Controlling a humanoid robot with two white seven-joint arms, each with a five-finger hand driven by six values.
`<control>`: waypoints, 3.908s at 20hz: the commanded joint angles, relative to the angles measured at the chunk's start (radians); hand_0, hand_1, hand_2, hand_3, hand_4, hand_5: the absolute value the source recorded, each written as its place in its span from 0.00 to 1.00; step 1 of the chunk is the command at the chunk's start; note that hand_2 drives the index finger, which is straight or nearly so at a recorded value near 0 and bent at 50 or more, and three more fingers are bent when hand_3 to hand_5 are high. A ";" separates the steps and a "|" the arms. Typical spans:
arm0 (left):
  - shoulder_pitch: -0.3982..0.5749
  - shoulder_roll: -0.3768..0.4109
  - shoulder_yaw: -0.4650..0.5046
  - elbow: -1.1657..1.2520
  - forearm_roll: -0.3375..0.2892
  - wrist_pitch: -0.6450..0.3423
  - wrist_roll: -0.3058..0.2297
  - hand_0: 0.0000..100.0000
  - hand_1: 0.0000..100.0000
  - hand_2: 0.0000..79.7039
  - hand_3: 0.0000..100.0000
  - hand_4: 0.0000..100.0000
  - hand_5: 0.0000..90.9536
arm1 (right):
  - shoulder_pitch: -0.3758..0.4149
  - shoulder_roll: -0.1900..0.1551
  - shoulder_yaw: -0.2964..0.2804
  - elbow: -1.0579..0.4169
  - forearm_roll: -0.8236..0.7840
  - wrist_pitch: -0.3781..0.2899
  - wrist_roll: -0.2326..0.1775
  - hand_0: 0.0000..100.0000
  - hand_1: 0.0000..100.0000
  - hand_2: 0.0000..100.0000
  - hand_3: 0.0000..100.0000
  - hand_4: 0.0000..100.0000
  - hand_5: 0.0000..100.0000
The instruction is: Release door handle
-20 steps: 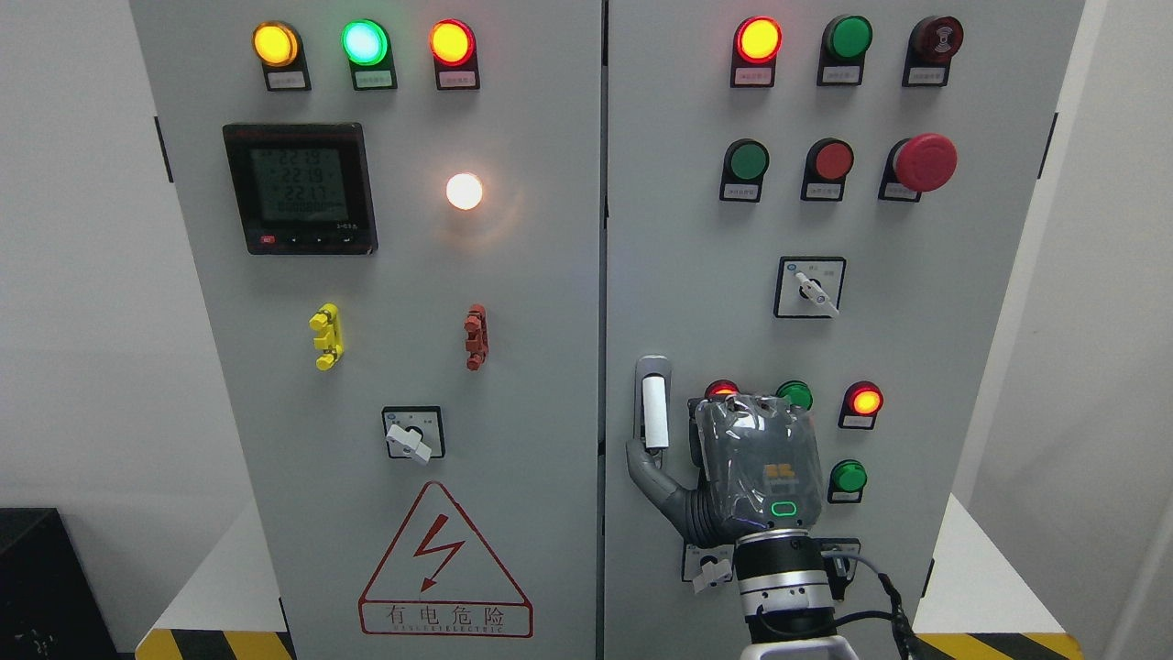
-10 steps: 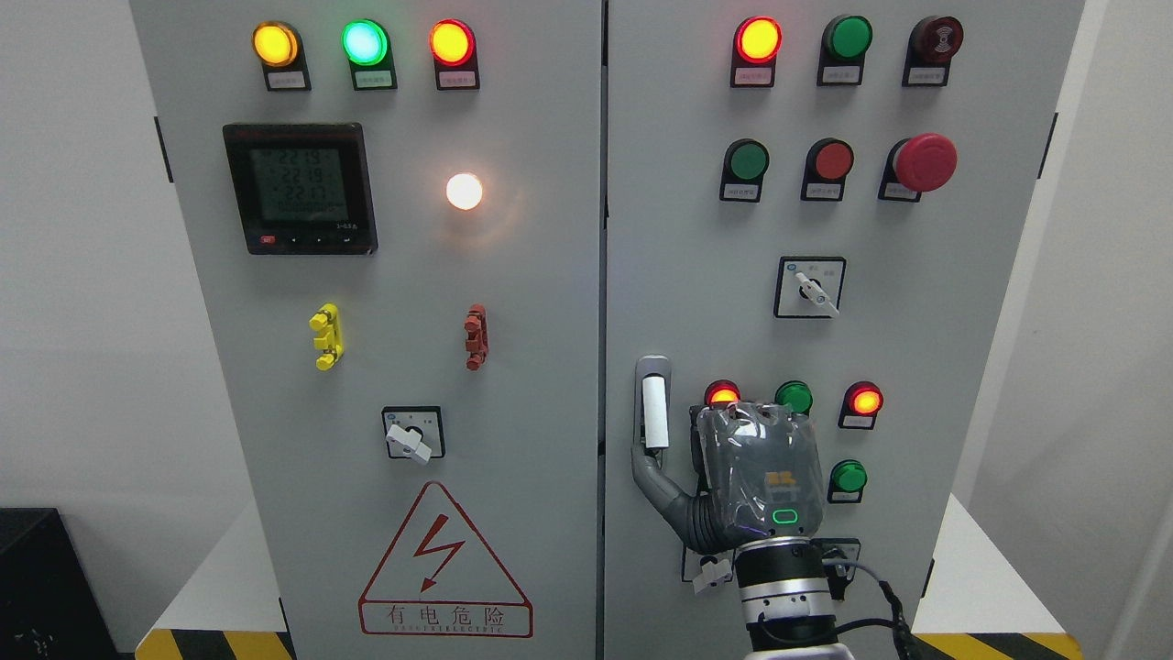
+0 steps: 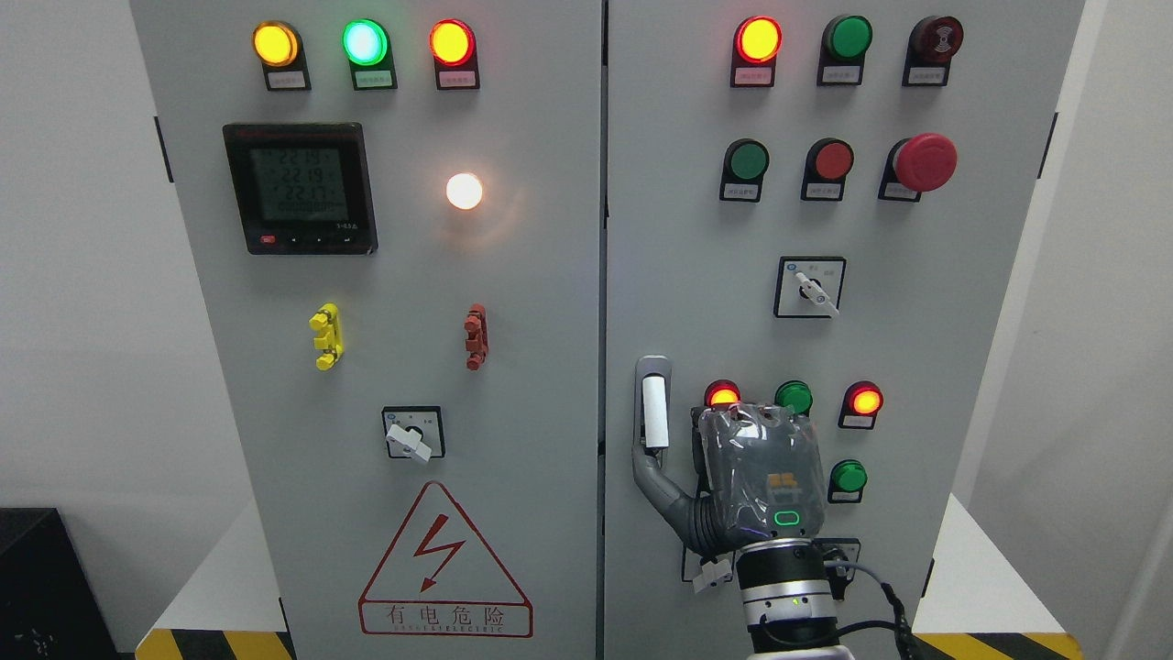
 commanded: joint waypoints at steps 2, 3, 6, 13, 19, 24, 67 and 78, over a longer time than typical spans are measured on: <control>0.000 0.000 -0.021 -0.020 0.000 0.000 0.000 0.00 0.00 0.03 0.09 0.01 0.00 | -0.002 -0.001 0.000 -0.009 -0.002 0.001 0.002 0.31 0.27 0.92 1.00 1.00 0.92; 0.000 0.000 -0.021 -0.020 0.000 0.000 0.000 0.00 0.00 0.03 0.09 0.01 0.00 | -0.002 -0.001 0.000 -0.009 -0.005 0.001 0.000 0.31 0.27 0.91 1.00 1.00 0.92; 0.000 0.000 -0.021 -0.020 0.000 0.000 0.000 0.00 0.00 0.03 0.09 0.01 0.00 | -0.002 -0.001 0.000 -0.009 -0.008 0.001 0.002 0.31 0.27 0.91 1.00 1.00 0.92; 0.000 0.000 -0.021 -0.020 0.000 0.000 0.000 0.00 0.00 0.03 0.09 0.01 0.00 | -0.002 -0.001 0.000 -0.009 -0.008 0.001 0.003 0.33 0.29 0.91 1.00 1.00 0.92; 0.000 0.000 -0.021 -0.020 0.000 0.000 0.000 0.00 0.00 0.03 0.09 0.01 0.00 | -0.004 -0.001 0.000 -0.009 -0.008 0.002 0.003 0.34 0.29 0.92 1.00 1.00 0.92; 0.000 0.000 -0.021 -0.020 0.000 0.000 0.000 0.00 0.00 0.03 0.09 0.01 0.00 | -0.004 -0.001 0.000 -0.009 -0.008 0.002 0.003 0.37 0.29 0.92 1.00 1.00 0.92; 0.000 0.000 -0.021 -0.020 0.000 0.000 0.000 0.00 0.00 0.03 0.09 0.01 0.00 | 0.002 0.001 -0.016 -0.025 -0.008 0.030 0.000 0.43 0.35 0.93 1.00 1.00 0.92; 0.000 0.000 -0.021 -0.020 0.000 0.000 0.000 0.00 0.00 0.03 0.09 0.01 0.00 | 0.002 0.001 -0.037 -0.026 -0.008 0.030 -0.003 0.44 0.34 0.93 1.00 1.00 0.92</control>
